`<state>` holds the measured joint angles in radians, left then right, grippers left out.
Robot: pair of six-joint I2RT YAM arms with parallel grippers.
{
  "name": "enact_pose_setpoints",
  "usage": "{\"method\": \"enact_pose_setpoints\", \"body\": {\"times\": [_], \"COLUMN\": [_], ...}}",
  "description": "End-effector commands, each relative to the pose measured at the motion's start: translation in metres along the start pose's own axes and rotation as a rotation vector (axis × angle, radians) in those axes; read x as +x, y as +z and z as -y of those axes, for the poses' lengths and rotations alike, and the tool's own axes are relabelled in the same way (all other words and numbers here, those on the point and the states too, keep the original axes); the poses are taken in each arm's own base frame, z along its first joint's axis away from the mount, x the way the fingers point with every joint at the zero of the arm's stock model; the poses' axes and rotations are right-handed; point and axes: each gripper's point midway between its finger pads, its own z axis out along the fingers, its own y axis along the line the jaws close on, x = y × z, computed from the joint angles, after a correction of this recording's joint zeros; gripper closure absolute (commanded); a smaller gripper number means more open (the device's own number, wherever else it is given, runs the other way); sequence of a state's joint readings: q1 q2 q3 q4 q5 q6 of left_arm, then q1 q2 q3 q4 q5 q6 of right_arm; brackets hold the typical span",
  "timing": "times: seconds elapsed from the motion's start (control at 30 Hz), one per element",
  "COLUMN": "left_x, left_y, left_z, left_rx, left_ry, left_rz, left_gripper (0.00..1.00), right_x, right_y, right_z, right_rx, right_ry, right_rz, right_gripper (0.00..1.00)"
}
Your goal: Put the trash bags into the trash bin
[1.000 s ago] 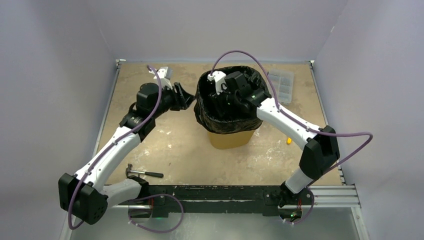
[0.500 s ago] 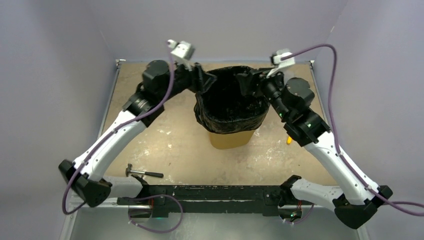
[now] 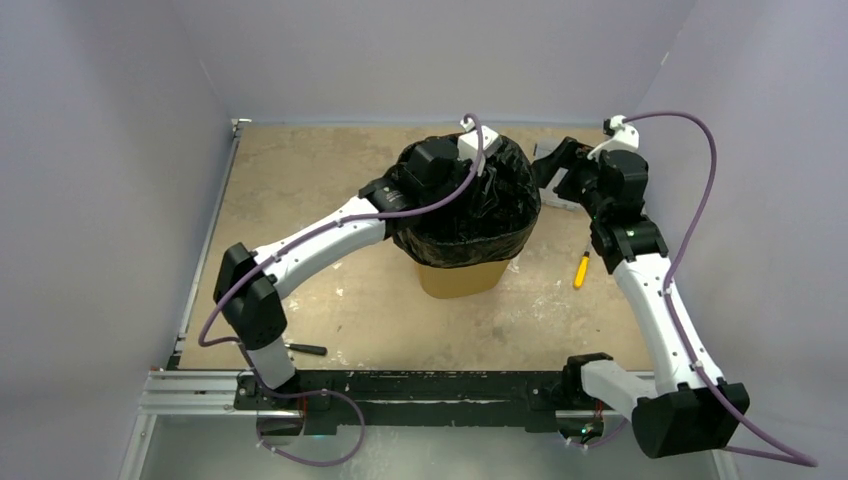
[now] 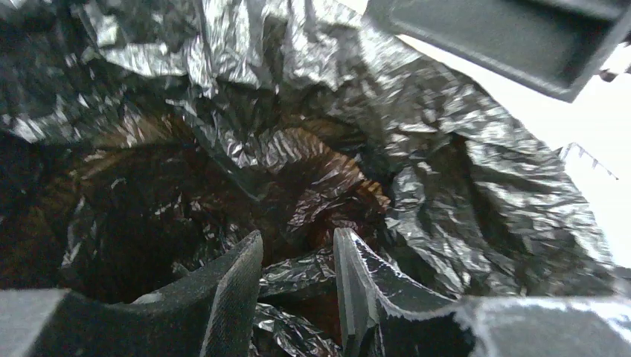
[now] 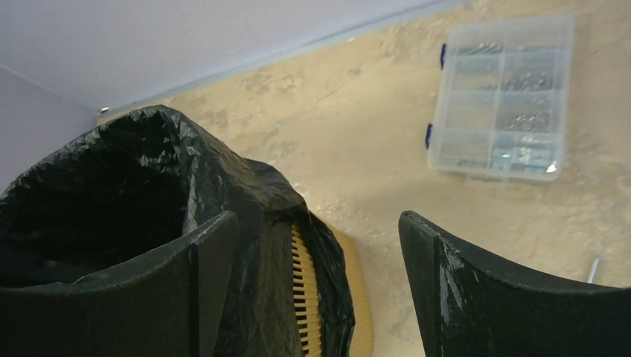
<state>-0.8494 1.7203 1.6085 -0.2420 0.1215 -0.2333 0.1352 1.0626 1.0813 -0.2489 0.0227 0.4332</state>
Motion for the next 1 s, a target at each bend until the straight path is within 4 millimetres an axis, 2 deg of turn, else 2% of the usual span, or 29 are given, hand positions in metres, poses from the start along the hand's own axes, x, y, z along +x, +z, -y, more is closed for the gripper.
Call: {"method": "enact_pose_setpoints", "body": {"times": [0.0, 0.17, 0.33, 0.47, 0.53, 0.67, 0.8, 0.97], "left_x": [-0.005, 0.033, 0.055, 0.096, 0.112, 0.13, 0.131, 0.091], "left_y": [0.008, 0.036, 0.062, 0.079, 0.081, 0.079, 0.078, 0.069], "left_z": [-0.001, -0.013, -0.014, -0.03, -0.034, -0.038, -0.036, -0.024], "left_rx": [-0.02, -0.051, -0.03, -0.09, -0.106, -0.114, -0.096, -0.067], "left_ry": [-0.021, -0.044, -0.055, -0.061, -0.067, -0.074, -0.053, -0.037], "left_rz": [0.05, 0.009, -0.035, -0.146, -0.18, -0.203, -0.226, -0.175], "left_gripper": [0.61, 0.61, 0.62, 0.62, 0.64, 0.64, 0.64, 0.61], "right_x": [0.011, 0.027, 0.046, 0.052, 0.052, 0.049, 0.053, 0.046], "right_y": [0.004, 0.007, 0.011, 0.011, 0.01, 0.006, 0.006, 0.005], "right_z": [-0.011, -0.009, -0.009, -0.007, -0.008, -0.012, -0.013, -0.004], "right_rx": [-0.118, -0.178, -0.215, -0.214, -0.216, -0.241, -0.249, -0.192], "right_ry": [0.111, 0.154, 0.19, 0.214, 0.225, 0.229, 0.229, 0.233], "right_rz": [-0.066, -0.114, -0.166, -0.174, -0.174, -0.163, -0.182, -0.143], "right_gripper": [0.18, 0.18, 0.18, 0.18, 0.18, 0.18, 0.18, 0.18]}}
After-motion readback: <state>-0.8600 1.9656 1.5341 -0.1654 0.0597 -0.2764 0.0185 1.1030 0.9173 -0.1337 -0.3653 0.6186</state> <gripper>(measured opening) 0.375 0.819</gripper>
